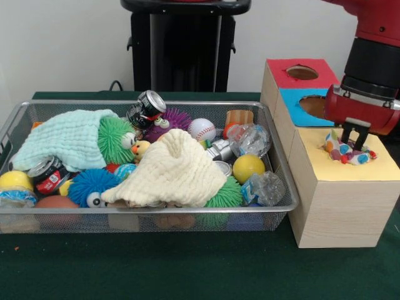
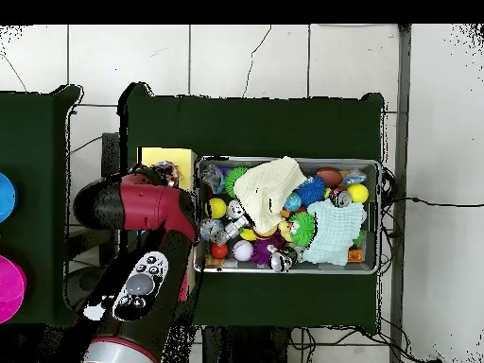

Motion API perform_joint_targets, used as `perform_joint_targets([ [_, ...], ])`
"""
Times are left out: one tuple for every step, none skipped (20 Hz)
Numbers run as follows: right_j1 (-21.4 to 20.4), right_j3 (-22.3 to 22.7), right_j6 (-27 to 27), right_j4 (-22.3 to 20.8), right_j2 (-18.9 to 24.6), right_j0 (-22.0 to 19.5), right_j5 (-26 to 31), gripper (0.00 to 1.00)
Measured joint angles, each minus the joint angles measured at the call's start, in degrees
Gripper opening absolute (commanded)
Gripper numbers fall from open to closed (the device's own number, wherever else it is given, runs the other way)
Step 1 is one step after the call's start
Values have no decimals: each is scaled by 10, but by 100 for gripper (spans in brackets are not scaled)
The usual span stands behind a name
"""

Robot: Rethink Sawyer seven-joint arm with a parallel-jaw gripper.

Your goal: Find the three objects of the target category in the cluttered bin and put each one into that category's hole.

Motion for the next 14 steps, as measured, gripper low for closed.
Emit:
perform_joint_targets([
  [-1, 0, 0, 0, -3, 2, 2, 0],
  [-2, 0, 0, 0, -6, 4, 5, 0],
  [-3, 0, 0, 0, -9, 7, 8, 0],
  [-3, 0, 0, 0, -14, 10, 12, 0],
  [-3, 0, 0, 0, -19, 14, 15, 0],
  [-1, -1, 0, -1, -32, 22, 20, 0],
  [2, -2, 0, -1, -49, 34, 26, 0],
  [6, -4, 0, -1, -66, 46, 31, 0],
  [9, -6, 0, -1, -77, 55, 34, 0],
  [12, -7, 0, -1, -86, 62, 37, 0],
  [17, -10, 0, -1, -104, 77, 41, 0],
  [20, -12, 0, -1, -113, 85, 43, 0],
  [23, -14, 0, -1, -122, 93, 44, 0],
  [31, -21, 0, 0, -144, 112, 46, 100],
])
